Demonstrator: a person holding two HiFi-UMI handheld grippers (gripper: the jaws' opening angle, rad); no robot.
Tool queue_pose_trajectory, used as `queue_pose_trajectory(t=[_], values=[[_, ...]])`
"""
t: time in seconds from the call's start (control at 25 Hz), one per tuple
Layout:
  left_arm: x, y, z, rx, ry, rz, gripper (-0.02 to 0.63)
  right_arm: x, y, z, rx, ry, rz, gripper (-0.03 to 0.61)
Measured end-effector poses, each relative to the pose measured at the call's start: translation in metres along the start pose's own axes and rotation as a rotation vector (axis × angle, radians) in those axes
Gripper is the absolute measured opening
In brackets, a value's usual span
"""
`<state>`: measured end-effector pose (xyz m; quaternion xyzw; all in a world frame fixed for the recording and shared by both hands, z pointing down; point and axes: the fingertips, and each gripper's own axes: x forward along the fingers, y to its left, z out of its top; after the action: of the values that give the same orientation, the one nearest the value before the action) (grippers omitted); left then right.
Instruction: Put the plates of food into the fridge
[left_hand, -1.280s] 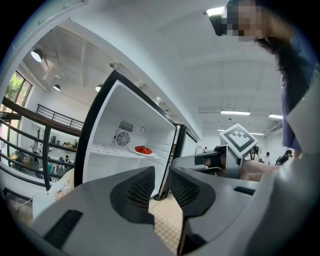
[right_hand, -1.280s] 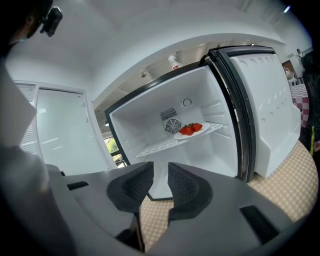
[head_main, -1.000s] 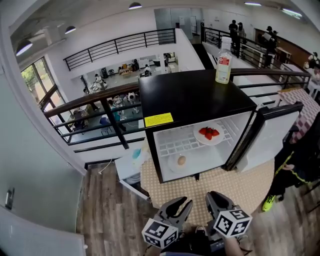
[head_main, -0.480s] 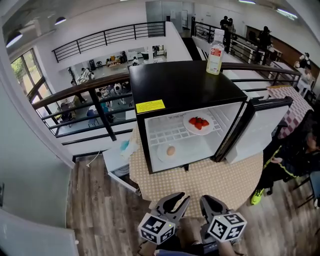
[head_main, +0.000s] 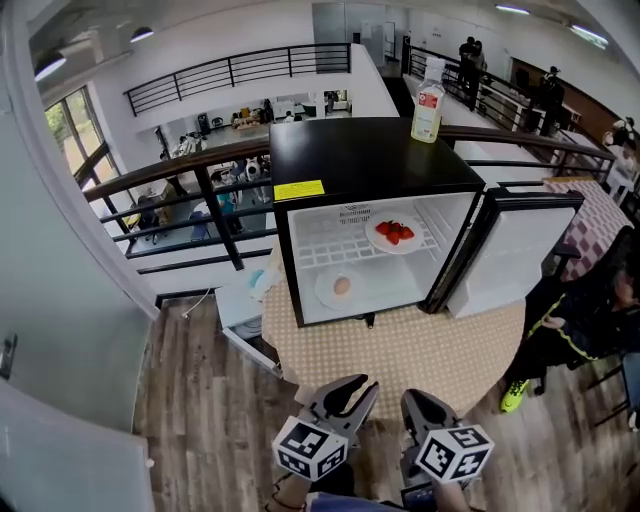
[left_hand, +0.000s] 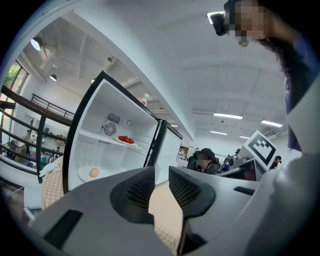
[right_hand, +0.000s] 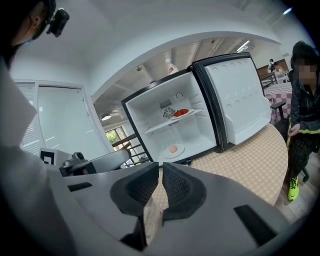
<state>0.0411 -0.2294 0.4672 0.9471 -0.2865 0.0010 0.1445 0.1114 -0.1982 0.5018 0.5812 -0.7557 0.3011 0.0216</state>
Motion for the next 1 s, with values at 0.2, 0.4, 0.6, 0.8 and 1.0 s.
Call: queue_pose_trajectory(t=[0.2,0.4,0.6,0.8,1.0], values=[[-0.015,-0.045,-0.007,0.016,-0.002,0.026,0.092,-0.048,-0.004,-0.017,-0.006,0.014,0.019,0.035],[-0.038,-0.095,-0.023,0.030,0.007,0.048,0.092,-0.098,-0.006,-0.045,-0.041,0.030,0.033,0.034],[-0.060,-0.145,-0.048,0.040,0.022,0.062,0.092,-0.141,-0.003,-0.074,-0.035,0.032,0.081,0.034],[-0.082,-0.191,-0.074,0.029,0.050,0.054,0.092,-0.178,0.002,-0.099,-0.034,0.039,0.105,0.034],[-0.104,-0.221,-0.087,0.047,0.078,0.052,0.092,-0.206,0.013,-0.116,-0.007,0.033,0.134,0.032]])
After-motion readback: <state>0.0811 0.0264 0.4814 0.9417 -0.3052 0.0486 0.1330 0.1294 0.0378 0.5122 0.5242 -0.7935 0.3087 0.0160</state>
